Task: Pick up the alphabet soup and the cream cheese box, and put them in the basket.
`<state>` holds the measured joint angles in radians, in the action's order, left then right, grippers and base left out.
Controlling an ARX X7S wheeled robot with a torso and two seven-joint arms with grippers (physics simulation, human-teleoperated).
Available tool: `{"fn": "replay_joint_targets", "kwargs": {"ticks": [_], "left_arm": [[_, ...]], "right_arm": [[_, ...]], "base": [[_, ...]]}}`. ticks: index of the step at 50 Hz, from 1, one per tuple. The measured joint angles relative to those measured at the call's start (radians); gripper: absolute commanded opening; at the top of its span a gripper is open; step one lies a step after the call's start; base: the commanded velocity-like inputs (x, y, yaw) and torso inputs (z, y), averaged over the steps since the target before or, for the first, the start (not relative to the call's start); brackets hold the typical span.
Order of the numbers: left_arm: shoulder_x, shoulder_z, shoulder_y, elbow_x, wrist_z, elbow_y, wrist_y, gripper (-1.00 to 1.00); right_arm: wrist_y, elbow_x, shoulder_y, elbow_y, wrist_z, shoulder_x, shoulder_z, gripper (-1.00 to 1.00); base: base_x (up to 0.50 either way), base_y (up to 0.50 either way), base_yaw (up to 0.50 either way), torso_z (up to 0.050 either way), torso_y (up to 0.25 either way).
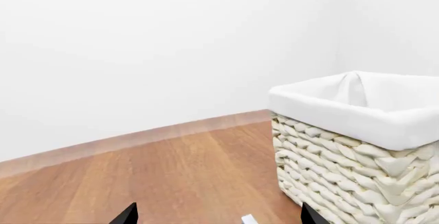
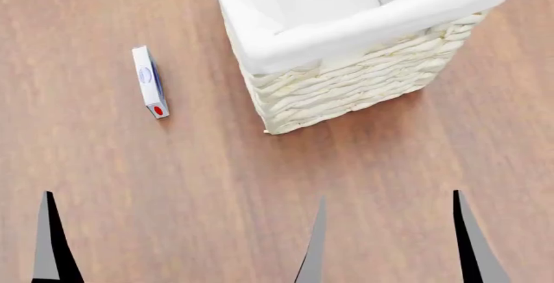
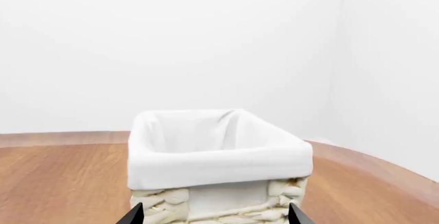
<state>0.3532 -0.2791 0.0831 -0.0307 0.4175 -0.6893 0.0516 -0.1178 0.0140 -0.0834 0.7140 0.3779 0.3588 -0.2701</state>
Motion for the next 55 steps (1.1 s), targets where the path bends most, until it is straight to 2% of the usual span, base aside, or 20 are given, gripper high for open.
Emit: {"fn": "replay_joint_targets", "kwargs": {"ticks": [18, 31, 55], "left_arm": [[0.007, 0.001, 0.004, 0.010, 0.006, 0.008, 0.015, 1.00], [0.010, 0.001, -0.004, 0.021, 0.008, 0.031, 0.026, 1.00], [0.014, -0.001, -0.019, 0.039, 0.012, 0.069, 0.043, 1.00]], "right_arm": [[0.044, -0.027, -0.031, 0.042, 0.003, 0.013, -0.018, 1.00], [0.199, -0.074, -0.096, 0.175, -0.008, 0.037, -0.037, 1.00], [0.524, 0.014, -0.184, 0.266, -0.031, 0.044, -0.031, 1.00]], "base": [[0.00, 0.00, 0.00, 0.000, 0.000], [0.00, 0.00, 0.00, 0.000, 0.000], [0.00, 0.00, 0.00, 0.000, 0.000]]}}
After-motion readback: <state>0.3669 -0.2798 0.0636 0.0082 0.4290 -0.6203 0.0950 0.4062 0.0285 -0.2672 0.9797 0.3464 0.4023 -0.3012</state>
